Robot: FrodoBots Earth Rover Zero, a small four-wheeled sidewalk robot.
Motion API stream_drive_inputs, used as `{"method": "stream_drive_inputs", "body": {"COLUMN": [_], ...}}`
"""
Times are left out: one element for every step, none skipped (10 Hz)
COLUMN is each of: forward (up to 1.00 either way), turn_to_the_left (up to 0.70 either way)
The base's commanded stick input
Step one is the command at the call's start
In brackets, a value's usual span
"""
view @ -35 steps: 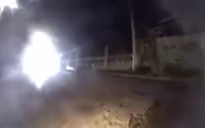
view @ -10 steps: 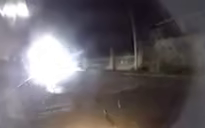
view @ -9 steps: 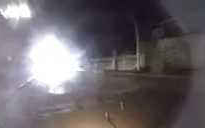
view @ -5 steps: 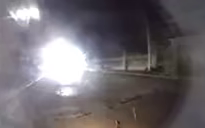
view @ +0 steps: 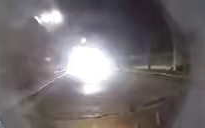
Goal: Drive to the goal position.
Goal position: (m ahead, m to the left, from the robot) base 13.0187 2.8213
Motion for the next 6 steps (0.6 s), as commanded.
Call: {"method": "stream_drive_inputs", "body": {"forward": [0.0,0.0,0.0,0.0,0.0,0.0], "turn_to_the_left": [0.7,0.7,0.7,0.7,0.2,0.0]}}
